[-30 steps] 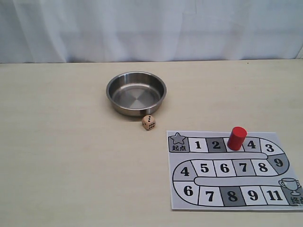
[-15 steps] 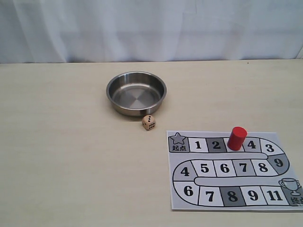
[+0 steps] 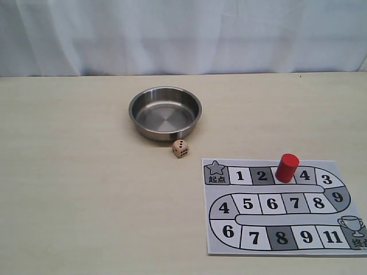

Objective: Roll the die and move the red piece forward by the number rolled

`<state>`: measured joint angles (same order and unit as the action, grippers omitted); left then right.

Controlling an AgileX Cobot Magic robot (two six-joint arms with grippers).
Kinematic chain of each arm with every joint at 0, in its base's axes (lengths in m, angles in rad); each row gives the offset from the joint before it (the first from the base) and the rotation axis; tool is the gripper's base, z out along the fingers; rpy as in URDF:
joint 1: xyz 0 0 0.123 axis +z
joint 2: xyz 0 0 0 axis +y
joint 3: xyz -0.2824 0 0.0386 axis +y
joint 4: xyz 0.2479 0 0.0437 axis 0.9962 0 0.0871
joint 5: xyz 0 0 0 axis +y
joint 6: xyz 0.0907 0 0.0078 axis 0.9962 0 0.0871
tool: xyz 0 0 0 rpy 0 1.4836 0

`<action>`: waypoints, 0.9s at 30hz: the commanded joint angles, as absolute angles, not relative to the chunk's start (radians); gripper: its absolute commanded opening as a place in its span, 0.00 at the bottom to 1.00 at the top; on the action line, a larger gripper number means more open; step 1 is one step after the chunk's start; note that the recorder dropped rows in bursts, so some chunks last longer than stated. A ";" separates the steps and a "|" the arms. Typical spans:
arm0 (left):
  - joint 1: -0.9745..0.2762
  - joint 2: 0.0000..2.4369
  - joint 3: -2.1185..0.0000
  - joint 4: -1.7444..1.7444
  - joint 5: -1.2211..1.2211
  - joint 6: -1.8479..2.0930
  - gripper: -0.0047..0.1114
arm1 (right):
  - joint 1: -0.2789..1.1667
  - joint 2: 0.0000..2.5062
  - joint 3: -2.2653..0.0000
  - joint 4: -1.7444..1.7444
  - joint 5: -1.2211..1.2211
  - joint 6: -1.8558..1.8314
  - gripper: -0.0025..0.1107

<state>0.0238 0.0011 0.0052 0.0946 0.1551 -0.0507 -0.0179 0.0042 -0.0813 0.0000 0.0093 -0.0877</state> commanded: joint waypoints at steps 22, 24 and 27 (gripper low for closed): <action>0.024 0.000 0.000 0.094 0.144 -0.053 0.04 | -0.021 0.000 0.000 0.045 0.190 -0.090 0.06; 0.024 0.000 0.000 0.094 0.144 -0.053 0.04 | -0.021 0.000 0.000 0.045 0.188 -0.090 0.06; 0.024 0.000 0.000 0.094 0.144 -0.053 0.04 | -0.021 0.000 0.000 0.045 0.188 -0.090 0.06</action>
<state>0.0238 0.0011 0.0052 0.0946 0.1551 -0.0507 -0.0179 0.0042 -0.0037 0.0401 0.1846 -0.0877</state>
